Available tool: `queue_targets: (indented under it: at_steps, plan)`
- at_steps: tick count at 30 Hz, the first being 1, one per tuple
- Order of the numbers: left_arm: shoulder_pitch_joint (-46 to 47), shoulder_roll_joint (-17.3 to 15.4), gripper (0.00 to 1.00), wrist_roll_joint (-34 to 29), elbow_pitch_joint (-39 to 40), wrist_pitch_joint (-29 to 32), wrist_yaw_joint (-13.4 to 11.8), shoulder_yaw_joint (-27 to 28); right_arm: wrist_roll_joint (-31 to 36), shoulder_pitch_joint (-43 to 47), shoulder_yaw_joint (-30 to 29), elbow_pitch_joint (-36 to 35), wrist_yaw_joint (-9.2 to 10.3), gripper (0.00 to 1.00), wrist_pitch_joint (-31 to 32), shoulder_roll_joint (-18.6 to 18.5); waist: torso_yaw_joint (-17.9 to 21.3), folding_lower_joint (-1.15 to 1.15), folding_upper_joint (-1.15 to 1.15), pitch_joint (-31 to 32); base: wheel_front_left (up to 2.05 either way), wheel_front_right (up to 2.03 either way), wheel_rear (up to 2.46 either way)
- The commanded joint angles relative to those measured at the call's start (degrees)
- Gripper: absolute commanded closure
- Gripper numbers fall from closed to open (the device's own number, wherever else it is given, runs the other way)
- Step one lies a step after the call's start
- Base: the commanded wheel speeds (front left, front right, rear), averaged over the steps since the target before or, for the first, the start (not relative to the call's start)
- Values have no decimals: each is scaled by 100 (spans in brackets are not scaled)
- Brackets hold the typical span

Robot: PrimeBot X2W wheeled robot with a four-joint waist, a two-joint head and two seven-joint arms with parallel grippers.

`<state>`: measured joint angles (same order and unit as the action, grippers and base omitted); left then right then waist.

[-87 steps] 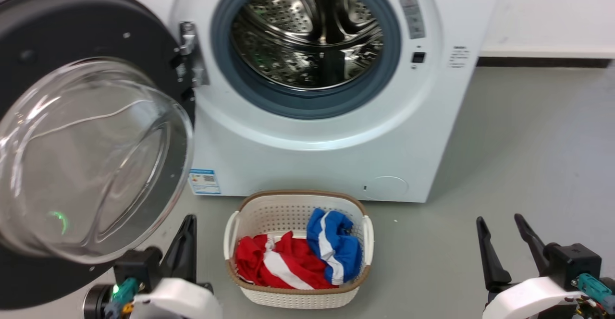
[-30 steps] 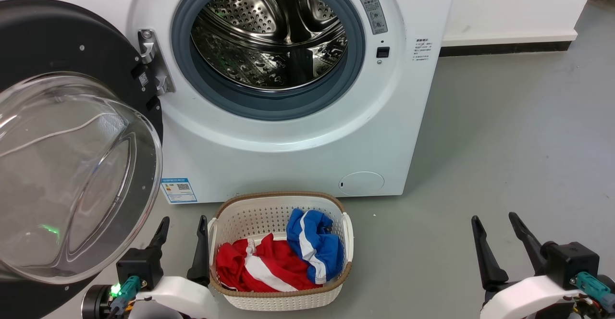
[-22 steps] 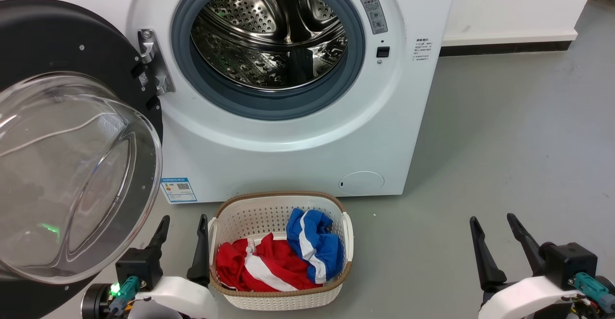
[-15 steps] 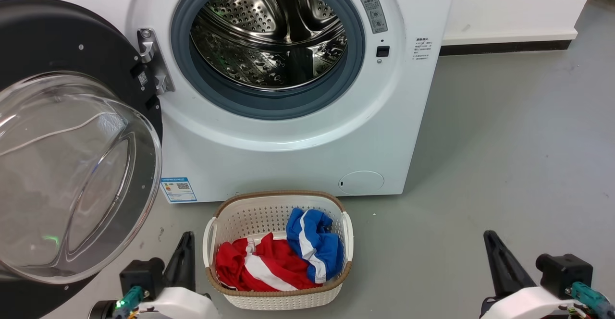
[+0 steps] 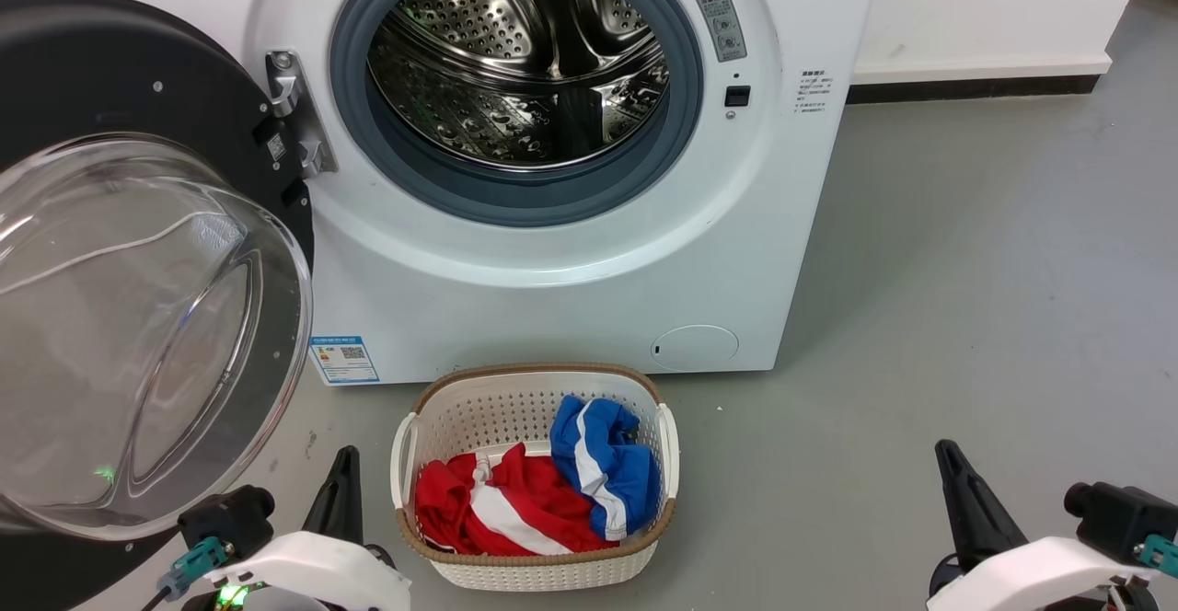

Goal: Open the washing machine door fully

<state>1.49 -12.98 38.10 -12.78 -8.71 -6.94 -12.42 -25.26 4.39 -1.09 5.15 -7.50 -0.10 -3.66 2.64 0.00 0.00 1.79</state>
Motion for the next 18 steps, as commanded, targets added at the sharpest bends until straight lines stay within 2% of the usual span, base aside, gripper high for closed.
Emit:
queue_targets:
  at_steps: [1,18]
  plan:
    - [187,12,100,188,64,47,63,100,-243,-231,-31,-54,0,100,15,-1,-4,0,0,-2,0,0,0]
    - [267,226,100,1361,24,373,374,504,-1686,-433,-149,152,0,100,161,18,-43,0,0,-32,0,0,0]
